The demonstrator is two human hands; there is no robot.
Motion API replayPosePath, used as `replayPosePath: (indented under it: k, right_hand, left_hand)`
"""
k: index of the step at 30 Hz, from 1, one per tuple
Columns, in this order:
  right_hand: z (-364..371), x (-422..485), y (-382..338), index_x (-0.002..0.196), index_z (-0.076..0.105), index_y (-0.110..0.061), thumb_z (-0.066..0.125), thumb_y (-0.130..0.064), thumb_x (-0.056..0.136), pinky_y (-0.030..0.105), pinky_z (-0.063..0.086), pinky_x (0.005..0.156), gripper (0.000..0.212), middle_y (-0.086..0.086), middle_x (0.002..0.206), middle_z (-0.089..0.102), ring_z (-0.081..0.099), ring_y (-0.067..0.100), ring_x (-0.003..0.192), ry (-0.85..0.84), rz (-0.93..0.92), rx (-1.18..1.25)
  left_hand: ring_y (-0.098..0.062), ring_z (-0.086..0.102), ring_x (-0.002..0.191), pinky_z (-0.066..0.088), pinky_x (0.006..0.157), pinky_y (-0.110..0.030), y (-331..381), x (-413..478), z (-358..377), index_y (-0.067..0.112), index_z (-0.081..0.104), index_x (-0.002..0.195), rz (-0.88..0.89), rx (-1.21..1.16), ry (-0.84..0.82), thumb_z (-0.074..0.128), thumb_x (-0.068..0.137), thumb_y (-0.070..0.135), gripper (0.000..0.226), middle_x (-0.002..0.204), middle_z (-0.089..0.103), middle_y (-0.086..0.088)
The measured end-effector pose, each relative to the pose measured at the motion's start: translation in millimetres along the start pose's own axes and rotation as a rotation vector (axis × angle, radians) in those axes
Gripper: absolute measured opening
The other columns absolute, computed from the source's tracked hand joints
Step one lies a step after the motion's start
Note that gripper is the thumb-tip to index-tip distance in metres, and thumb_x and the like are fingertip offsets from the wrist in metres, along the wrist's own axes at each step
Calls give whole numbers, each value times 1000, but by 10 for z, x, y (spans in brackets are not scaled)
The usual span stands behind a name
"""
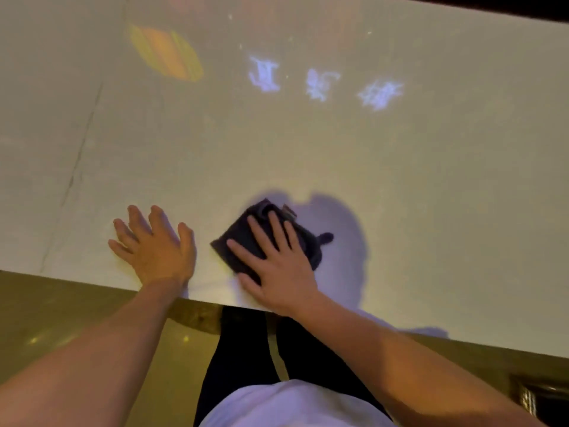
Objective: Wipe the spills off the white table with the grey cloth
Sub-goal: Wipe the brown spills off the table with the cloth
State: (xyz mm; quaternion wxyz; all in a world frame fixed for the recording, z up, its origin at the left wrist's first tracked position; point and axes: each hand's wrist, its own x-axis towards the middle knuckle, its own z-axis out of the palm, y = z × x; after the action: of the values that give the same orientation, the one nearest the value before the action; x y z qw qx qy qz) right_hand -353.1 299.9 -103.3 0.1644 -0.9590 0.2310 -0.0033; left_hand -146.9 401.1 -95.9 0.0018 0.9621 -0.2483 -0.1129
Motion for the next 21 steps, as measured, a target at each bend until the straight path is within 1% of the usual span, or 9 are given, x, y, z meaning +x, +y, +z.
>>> replayPosePath:
  k: [3, 5, 6, 8, 11, 14, 16, 19, 21]
  right_hand:
    - [-73, -244, 303, 158, 29, -45, 40, -60, 102, 56, 0, 128, 59, 5, 172, 17, 0, 39, 159, -109, -237, -28]
    - [-230, -144, 752, 157, 32, -45, 42, -60, 101, 55, 2, 128, 59, 4, 172, 18, 3, 39, 159, -94, -248, -79]
    - [-336, -39, 1055, 156, 34, -46, 44, -60, 100, 56, 6, 128, 59, 4, 171, 19, 6, 40, 158, -48, -137, -94]
    - [-580, 235, 1734, 156, 34, -47, 47, -59, 98, 59, 12, 126, 60, 6, 172, 18, 8, 41, 158, 65, 275, -62]
    - [-975, 654, 2546, 161, 15, -47, 33, -67, 100, 62, 1, 126, 66, 11, 173, 4, -3, 45, 157, 114, 889, 6]
    - [-1089, 1081, 2659, 161, 8, -46, 29, -70, 97, 67, -2, 123, 72, 19, 172, 1, -3, 52, 154, 111, 1092, 45]
    - [-935, 1305, 2299, 161, 15, -44, 31, -66, 98, 68, 2, 122, 69, 20, 171, 8, 2, 52, 154, 131, 952, 8]
    - [-457, 1274, 1224, 158, 33, -37, 35, -63, 100, 68, 11, 122, 64, 18, 169, 20, 13, 51, 153, 105, 466, -33]
    - [-243, 1034, 622, 157, 37, -25, 40, -59, 101, 67, 15, 121, 66, 15, 169, 23, 14, 47, 155, 38, 256, 16]
  left_hand:
    - [-45, 20, 145, 18, 116, -61, 293, 151, -162, 14, 44, 134, 236, -29, 6, 36, 92, 43, 52, 156, 30, -15]
    - [-44, 27, 140, 23, 114, -60, 604, 324, -262, 15, 47, 127, 268, -65, 21, 36, 88, 43, 50, 153, 34, -14]
    - [-45, 29, 138, 25, 112, -60, 788, 429, -292, 15, 48, 126, 286, -74, 22, 38, 87, 43, 49, 153, 34, -14]
    - [-45, 25, 141, 23, 113, -61, 1094, 647, -287, 16, 43, 131, 320, -72, 6, 44, 90, 42, 49, 158, 27, -16]
    - [-44, 9, 150, 14, 116, -64, 1427, 1032, -209, 21, 29, 150, 318, -50, -26, 45, 95, 46, 63, 167, 10, -16]
    - [-44, -2, 152, 4, 115, -70, 1743, 1359, -126, 25, 16, 158, 182, -56, -42, 31, 97, 58, 71, 169, 1, -14]
    - [-46, -4, 152, -1, 115, -71, 1893, 1442, -77, 26, 13, 160, 102, -61, -31, 27, 97, 61, 74, 169, -1, -15]
    - [-48, 0, 151, -1, 116, -70, 1948, 1434, -31, 23, 20, 158, 102, -84, -5, 30, 96, 60, 73, 168, 4, -18]
    - [-48, 0, 152, -1, 116, -69, 1918, 1413, -45, 22, 20, 158, 100, -92, -4, 30, 97, 61, 73, 168, 6, -18]
